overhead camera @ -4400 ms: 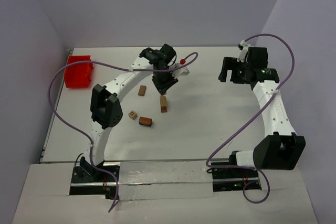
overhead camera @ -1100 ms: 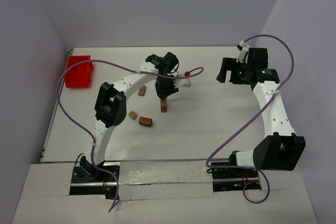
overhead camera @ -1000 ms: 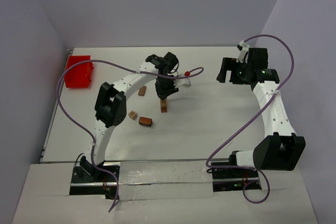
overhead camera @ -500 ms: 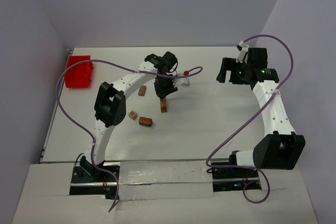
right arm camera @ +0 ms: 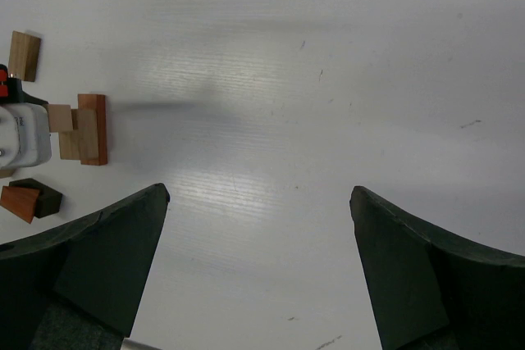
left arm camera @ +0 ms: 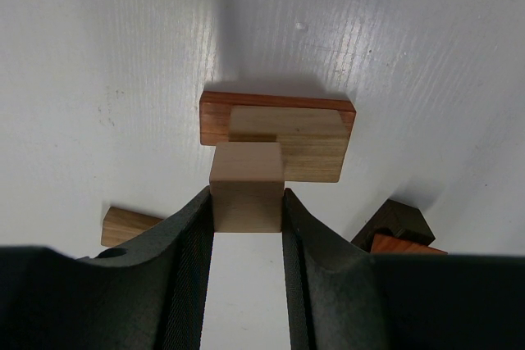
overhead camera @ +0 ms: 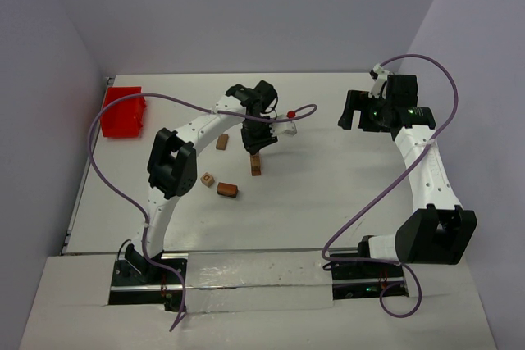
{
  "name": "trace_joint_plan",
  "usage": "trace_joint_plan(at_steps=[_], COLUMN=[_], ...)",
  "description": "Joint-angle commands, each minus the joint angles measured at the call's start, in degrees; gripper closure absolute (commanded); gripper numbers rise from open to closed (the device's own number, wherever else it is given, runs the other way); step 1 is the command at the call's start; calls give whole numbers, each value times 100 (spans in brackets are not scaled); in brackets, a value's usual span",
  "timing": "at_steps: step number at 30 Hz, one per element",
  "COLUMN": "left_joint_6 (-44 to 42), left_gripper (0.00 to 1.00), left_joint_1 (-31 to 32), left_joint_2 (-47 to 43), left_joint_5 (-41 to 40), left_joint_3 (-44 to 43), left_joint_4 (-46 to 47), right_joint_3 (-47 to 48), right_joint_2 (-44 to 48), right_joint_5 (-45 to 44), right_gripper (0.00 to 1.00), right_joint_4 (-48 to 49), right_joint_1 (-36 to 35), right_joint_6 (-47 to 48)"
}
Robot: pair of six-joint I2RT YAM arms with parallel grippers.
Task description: Build the wood block tower
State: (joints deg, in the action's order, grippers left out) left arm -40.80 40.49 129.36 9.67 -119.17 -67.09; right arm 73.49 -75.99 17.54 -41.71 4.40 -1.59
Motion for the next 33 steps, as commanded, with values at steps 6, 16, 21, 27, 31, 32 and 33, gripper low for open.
trace_joint_plan(at_steps=[6,16,21,27,31,32,33], left_joint_6=[-95,-86,-78,-77,-73,-83,-81], left_gripper=[76,75,74,71,70,70,70], left_joint_1=[33,47,53,64,64,64,64], left_joint_2=[-143,-139,-127,-130,-137,-132,-130], left_joint_5=[144,149,152,158,178,182,184], left_joint_3=[29,28,5,8,24,19,23], left_joint_4=[94,91,94,100,102,87,88], right_joint_3=[25,16,16,16,16,16,16], right_joint_2=[-13,-20,-22,-30,-30,-30,-30], right_joint_5=[43,57,51,39,56,57,57], right_gripper=[0,0,0,0,0,0,0], right_joint_4=[102,93,90,93,87,92,88], right_joint_1=[34,32,25,25,25,25,31], right_joint_6=[27,27,33,27,36,36,36])
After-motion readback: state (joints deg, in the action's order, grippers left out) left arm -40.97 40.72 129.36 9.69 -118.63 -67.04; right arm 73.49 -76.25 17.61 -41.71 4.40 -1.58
